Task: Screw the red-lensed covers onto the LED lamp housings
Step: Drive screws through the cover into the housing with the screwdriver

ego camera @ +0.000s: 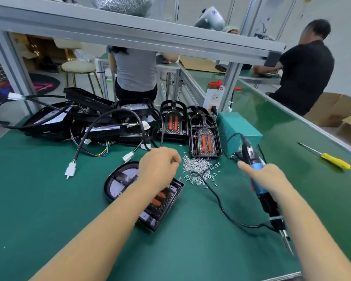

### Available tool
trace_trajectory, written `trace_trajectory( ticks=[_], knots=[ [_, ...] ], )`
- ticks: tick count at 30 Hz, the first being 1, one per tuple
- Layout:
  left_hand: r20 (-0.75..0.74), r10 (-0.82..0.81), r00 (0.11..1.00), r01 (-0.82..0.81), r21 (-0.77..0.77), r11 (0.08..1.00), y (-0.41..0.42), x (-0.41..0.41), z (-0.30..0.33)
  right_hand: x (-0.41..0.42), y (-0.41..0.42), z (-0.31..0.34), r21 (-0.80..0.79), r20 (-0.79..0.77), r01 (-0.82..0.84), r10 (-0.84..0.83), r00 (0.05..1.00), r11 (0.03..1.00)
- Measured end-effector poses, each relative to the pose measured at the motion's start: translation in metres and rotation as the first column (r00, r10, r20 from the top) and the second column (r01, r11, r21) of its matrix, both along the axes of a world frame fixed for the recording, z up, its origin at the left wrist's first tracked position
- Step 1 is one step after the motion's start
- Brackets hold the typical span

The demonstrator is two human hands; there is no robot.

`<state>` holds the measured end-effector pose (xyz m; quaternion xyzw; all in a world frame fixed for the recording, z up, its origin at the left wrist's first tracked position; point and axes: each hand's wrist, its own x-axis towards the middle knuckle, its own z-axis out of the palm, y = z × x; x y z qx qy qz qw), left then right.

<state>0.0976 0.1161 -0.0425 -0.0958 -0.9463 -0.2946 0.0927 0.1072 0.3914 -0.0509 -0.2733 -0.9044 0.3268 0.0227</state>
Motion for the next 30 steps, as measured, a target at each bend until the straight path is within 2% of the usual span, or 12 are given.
trace_trajectory(
  ticks=[3, 5, 9, 17, 20, 23, 26, 28, 30],
  knots=[
    [0.099, -0.014, 0.995, 0.029, -0.148, 0.989, 0.018, -0.021, -0.008, -0.001, -0.002, -0.016, 0.156, 0.133, -0.043, 0.023, 0.991, 0.987],
    [0.151, -0.024, 0.988, 0.058, -0.222, 0.973, 0.028, -0.029, -0.013, -0.002, -0.004, -0.026, 0.192, 0.184, -0.058, 0.022, 0.983, 0.980],
    [0.166, -0.064, 0.984, 0.123, -0.372, 0.920, 0.044, -0.035, -0.022, -0.005, -0.006, -0.032, 0.248, 0.224, -0.056, -0.001, 0.975, 0.967],
    [0.170, -0.061, 0.984, 0.132, -0.443, 0.887, 0.049, -0.038, -0.026, -0.007, -0.008, -0.032, 0.334, 0.287, -0.109, 0.009, 0.958, 0.936],
    [0.130, -0.052, 0.990, 0.098, -0.376, 0.922, 0.042, -0.031, -0.023, -0.005, -0.010, -0.036, 0.419, 0.293, -0.115, -0.014, 0.956, 0.901],
    [0.019, -0.032, 0.999, 0.036, -0.270, 0.962, 0.024, -0.017, -0.013, -0.007, -0.010, -0.039, 0.445, 0.301, -0.149, 0.009, 0.954, 0.883],
    [-0.083, 0.040, 0.996, -0.045, -0.054, 0.997, -0.004, 0.004, -0.006, -0.010, -0.009, -0.040, 0.435, 0.310, -0.160, 0.019, 0.950, 0.886],
    [-0.093, 0.115, 0.989, -0.106, 0.104, 0.989, -0.029, 0.017, -0.005, -0.011, -0.009, -0.040, 0.432, 0.313, -0.166, 0.025, 0.950, 0.887],
    [-0.066, 0.182, 0.981, -0.166, 0.194, 0.967, -0.055, 0.027, -0.010, -0.012, -0.010, -0.035, 0.427, 0.323, -0.168, 0.024, 0.946, 0.889]
  ],
)
